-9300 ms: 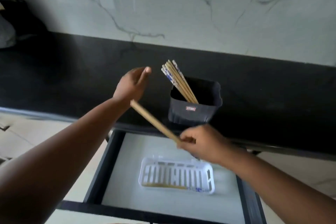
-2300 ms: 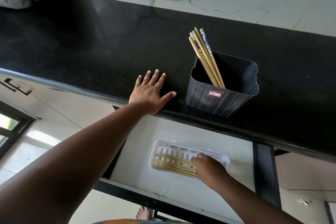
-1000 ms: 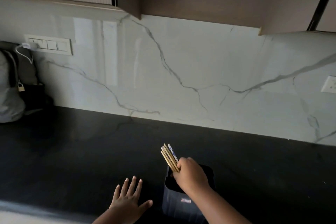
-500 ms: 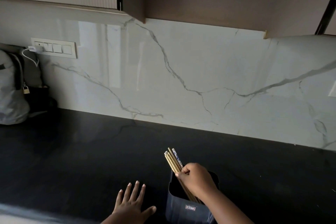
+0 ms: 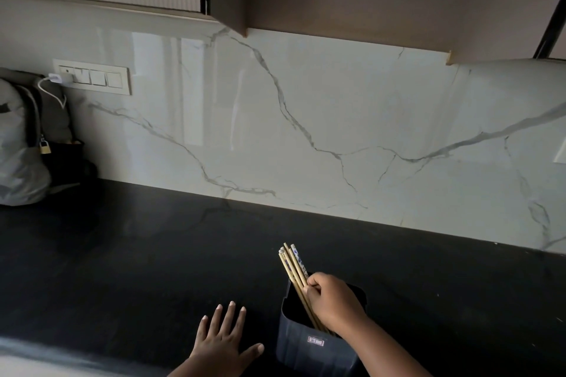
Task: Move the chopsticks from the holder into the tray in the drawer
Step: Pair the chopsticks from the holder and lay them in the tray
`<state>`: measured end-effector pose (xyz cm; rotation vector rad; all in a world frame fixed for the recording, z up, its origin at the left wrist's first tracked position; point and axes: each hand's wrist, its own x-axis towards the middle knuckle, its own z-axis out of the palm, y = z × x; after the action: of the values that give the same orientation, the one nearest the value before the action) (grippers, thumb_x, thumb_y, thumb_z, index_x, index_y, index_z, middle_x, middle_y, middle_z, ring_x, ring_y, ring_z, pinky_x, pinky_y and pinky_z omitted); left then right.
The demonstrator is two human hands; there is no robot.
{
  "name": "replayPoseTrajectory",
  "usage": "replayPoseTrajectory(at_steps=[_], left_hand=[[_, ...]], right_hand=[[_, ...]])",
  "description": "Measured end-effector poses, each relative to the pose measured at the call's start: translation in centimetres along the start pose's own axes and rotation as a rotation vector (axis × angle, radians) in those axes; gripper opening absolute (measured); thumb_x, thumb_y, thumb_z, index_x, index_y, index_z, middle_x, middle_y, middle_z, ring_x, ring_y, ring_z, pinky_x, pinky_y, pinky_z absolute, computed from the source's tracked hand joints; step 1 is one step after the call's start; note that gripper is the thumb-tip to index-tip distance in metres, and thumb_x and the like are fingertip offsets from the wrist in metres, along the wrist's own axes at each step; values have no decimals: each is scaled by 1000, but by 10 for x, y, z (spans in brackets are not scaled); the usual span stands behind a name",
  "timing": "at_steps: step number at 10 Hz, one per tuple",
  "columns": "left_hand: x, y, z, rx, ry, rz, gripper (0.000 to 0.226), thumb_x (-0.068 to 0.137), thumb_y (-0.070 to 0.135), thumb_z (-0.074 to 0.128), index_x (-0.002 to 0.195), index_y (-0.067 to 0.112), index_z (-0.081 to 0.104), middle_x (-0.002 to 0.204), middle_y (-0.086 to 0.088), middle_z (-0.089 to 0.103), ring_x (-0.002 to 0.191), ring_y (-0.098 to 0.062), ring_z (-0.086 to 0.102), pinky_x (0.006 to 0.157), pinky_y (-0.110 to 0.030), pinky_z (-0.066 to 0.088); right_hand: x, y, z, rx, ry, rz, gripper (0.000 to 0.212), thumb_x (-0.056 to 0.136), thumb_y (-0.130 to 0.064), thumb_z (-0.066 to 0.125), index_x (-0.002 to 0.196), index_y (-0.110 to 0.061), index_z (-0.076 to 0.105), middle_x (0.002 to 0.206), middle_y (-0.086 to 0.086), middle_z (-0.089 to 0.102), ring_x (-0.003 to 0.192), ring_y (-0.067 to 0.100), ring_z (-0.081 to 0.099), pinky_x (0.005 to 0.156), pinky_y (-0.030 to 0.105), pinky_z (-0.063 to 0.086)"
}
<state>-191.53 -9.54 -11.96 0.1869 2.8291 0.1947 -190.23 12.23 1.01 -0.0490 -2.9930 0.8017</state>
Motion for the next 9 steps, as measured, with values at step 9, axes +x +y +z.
replayPoseTrajectory(at_steps=[9], left_hand=[[-5,-1,-3,-6,9,18,95,82,82,20,153,26,-11,162,-1,-19,147,-25,-20,116,-46,-11]], right_hand=[[13,4,-15,-3,-205,87,23,80,-32,74,66,-22,60,62,-8,60,54,3,55,48,20,38]])
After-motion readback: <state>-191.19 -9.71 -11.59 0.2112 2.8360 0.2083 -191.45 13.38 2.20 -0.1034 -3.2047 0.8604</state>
